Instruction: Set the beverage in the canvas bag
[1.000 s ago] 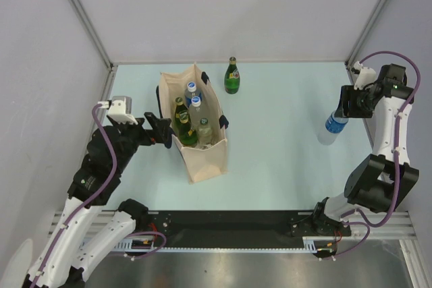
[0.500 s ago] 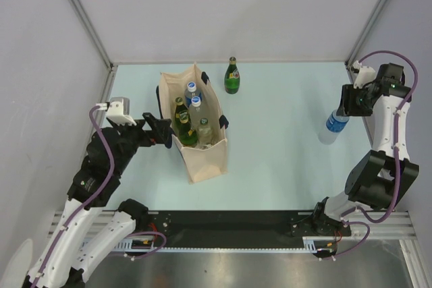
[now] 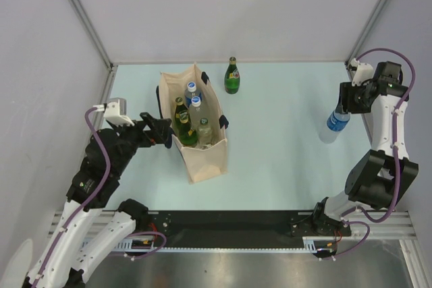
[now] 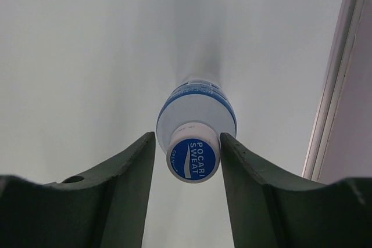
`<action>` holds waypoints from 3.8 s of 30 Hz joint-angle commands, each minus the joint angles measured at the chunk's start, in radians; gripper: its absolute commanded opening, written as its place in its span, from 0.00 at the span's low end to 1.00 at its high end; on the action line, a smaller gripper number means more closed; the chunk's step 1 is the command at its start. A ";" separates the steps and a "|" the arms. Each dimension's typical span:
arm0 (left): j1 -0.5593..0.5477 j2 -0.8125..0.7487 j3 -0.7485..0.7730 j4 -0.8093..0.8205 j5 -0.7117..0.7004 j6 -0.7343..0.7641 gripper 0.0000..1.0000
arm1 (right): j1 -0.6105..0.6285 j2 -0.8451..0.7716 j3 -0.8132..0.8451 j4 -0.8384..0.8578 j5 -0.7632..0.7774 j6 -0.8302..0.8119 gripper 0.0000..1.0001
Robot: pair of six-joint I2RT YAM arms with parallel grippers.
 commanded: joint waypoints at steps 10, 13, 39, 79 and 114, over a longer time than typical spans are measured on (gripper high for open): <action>0.001 -0.005 0.021 -0.037 0.047 -0.121 1.00 | 0.007 -0.022 -0.004 0.017 -0.034 -0.029 0.10; -0.001 -0.005 0.034 -0.056 0.070 -0.152 1.00 | 0.014 -0.057 0.022 0.000 -0.078 -0.040 0.00; -0.001 0.223 0.148 -0.336 0.242 -0.324 0.84 | 0.707 0.001 0.804 -0.130 -0.164 -0.052 0.00; 0.004 0.194 0.068 -0.270 0.397 -0.267 0.00 | 1.299 0.435 1.099 -0.038 -0.224 0.072 0.00; 0.019 0.151 0.126 -0.280 0.399 -0.258 0.26 | 1.247 0.265 0.300 0.472 -0.348 -0.100 0.65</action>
